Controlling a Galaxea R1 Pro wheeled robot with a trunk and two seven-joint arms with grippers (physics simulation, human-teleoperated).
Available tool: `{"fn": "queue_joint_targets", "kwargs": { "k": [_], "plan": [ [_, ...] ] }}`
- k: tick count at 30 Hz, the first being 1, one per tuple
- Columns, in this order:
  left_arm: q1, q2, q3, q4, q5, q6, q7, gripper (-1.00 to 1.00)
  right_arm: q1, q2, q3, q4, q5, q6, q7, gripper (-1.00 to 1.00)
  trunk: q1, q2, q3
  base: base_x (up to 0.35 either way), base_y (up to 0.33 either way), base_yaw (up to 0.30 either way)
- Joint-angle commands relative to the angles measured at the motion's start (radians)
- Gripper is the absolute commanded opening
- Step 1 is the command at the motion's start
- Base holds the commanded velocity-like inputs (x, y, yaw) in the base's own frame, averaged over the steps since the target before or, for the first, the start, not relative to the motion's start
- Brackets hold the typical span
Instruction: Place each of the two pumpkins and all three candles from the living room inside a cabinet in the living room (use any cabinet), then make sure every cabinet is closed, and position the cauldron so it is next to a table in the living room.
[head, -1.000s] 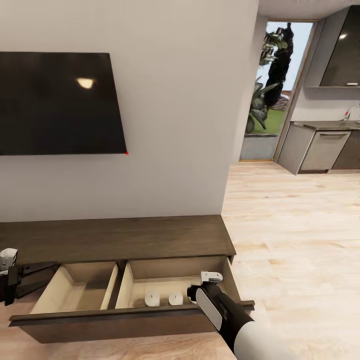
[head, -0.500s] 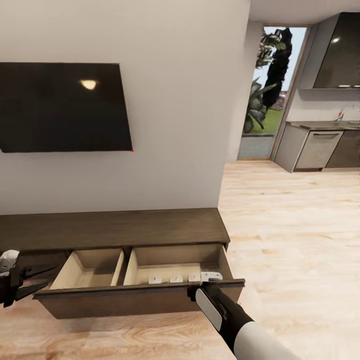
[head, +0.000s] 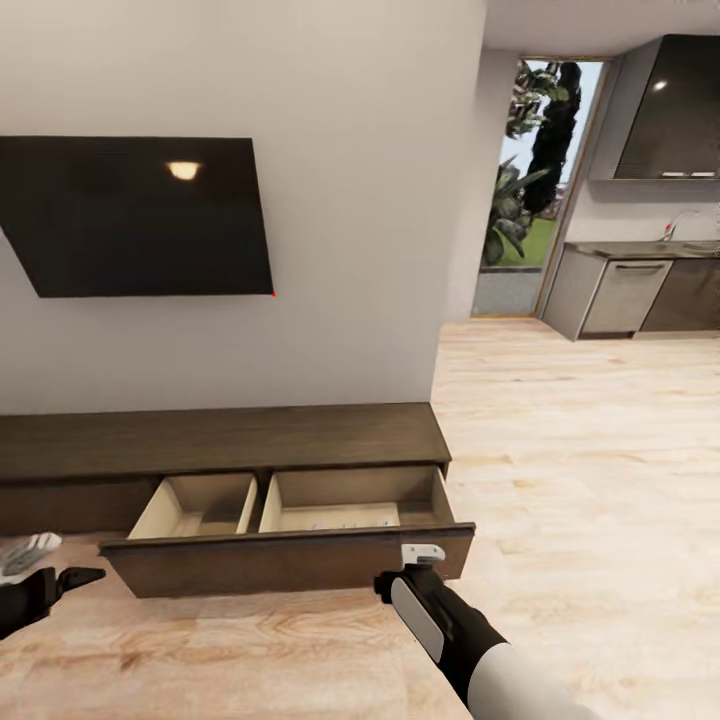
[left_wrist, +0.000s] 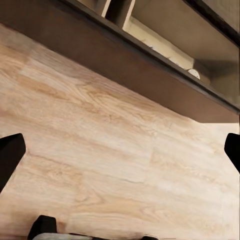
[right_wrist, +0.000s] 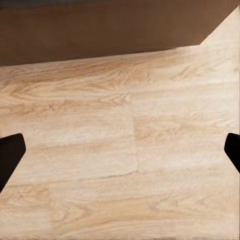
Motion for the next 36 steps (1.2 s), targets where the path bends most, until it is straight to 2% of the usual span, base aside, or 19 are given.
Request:
{"fn": "queue_joint_targets", "kwargs": {
  "k": [1,3,4,5,6,8,10,11,12,14,17,20,23,25,27,29,31,33,36],
  "plan": [
    [-0.001,-0.003,-0.017,-0.001,0.0,-0.007,0.022,1.0,-0.001,0.0,0.003,0.001,-0.006,0.003,-0.008,1.0,-0.001,-0.001,-0.001,-0.309,0.0,0.0],
    [-0.01,-0.029,-0.065,-0.001,-0.065,-0.05,0.043,1.0,-0.001,0.0,0.003,0.003,-0.006,0.003,-0.008,1.0,-0.001,-0.001,-0.001,-0.298,0.0,0.0],
    [-0.024,-0.052,-0.082,-0.001,-0.121,-0.066,0.058,1.0,-0.001,0.0,0.003,0.003,-0.006,0.003,-0.008,1.0,-0.001,-0.001,-0.001,-0.292,0.0,0.0],
    [-0.064,-0.109,-0.108,0.006,-0.236,-0.081,0.092,1.0,-0.001,0.0,0.003,0.003,-0.006,0.003,-0.008,1.0,-0.001,-0.001,-0.001,-0.288,0.0,0.0],
    [-0.12,-0.194,-0.134,0.04,-0.374,-0.089,0.13,1.0,-0.001,0.0,0.003,0.003,-0.006,0.003,-0.008,1.0,-0.001,-0.001,-0.001,-0.286,0.0,0.0],
    [-0.221,-0.4,-0.162,0.203,-0.688,-0.102,0.173,1.0,-0.001,0.0,0.003,0.004,-0.006,0.003,-0.007,1.0,-0.001,-0.001,-0.001,-0.284,0.0,0.0],
    [-0.265,-0.508,-0.167,0.323,-0.864,-0.136,0.179,1.0,-0.001,0.0,0.003,0.004,-0.006,0.003,-0.008,1.0,-0.001,-0.001,-0.001,-0.279,0.0,0.0],
    [-0.282,-0.55,-0.168,0.362,-0.922,-0.174,0.179,1.0,-0.001,0.0,0.003,0.004,-0.006,0.003,-0.007,1.0,-0.001,-0.001,-0.001,-0.269,0.0,0.0],
    [-0.293,-0.587,-0.17,0.388,-0.959,-0.219,0.18,1.0,-0.001,0.0,0.003,0.004,-0.006,0.003,-0.008,1.0,-0.001,-0.001,-0.001,-0.26,0.0,0.0],
    [-0.305,-0.643,-0.172,0.414,-0.999,-0.297,0.18,1.0,-0.001,0.0,0.003,0.004,-0.005,0.002,-0.008,1.0,-0.001,-0.001,-0.001,-0.219,0.0,0.0],
    [-0.311,-0.691,-0.175,0.431,-1.02,-0.373,0.181,1.0,-0.001,0.0,0.004,0.003,-0.004,0.002,-0.008,1.0,-0.001,-0.001,-0.001,-0.14,0.0,0.0],
    [-0.313,-0.711,-0.177,0.436,-1.026,-0.424,0.181,1.0,-0.001,0.0,0.004,-0.001,-0.003,0.0,-0.008,1.0,0.007,-0.015,-0.007,-0.044,0.0,0.0],
    [-0.313,-0.717,-0.181,0.437,-1.029,-0.469,0.181,1.0,0.0,0.0,0.004,-0.002,-0.003,-0.006,-0.008,1.0,0.019,-0.036,-0.017,-0.012,0.0,0.0],
    [-0.313,-0.718,-0.2,0.44,-1.031,-0.509,0.181,1.0,0.001,0.0,0.005,-0.002,-0.003,-0.033,-0.008,1.0,0.026,-0.05,-0.023,-0.003,0.0,0.0],
    [-0.313,-0.719,-0.25,0.444,-1.032,-0.551,0.181,1.0,0.002,0.0,0.006,-0.002,-0.003,-0.061,-0.007,1.0,0.034,-0.064,-0.029,-0.002,0.0,0.0],
    [-0.313,-0.719,-0.334,0.462,-1.031,-0.631,0.184,1.0,0.002,0.0,0.007,-0.003,-0.003,-0.078,-0.007,1.0,0.042,-0.078,-0.035,0.0,0.0,0.0],
    [-0.313,-0.722,-0.379,0.496,-1.032,-0.684,0.186,1.0,0.002,0.0,0.007,-0.003,-0.003,-0.084,-0.007,1.0,0.049,-0.092,-0.042,0.0,0.0,0.0],
    [-0.313,-0.734,-0.415,0.532,-1.033,-0.736,0.188,1.0,0.003,0.0,0.007,-0.003,-0.003,-0.093,-0.007,1.0,0.057,-0.106,-0.048,0.0,0.0,0.0],
    [-0.313,-0.747,-0.437,0.559,-1.034,-0.805,0.189,1.0,0.005,0.0,0.008,-0.003,-0.003,-0.127,-0.007,1.0,0.068,-0.127,-0.057,0.0,0.0,0.0]
  ]
}}
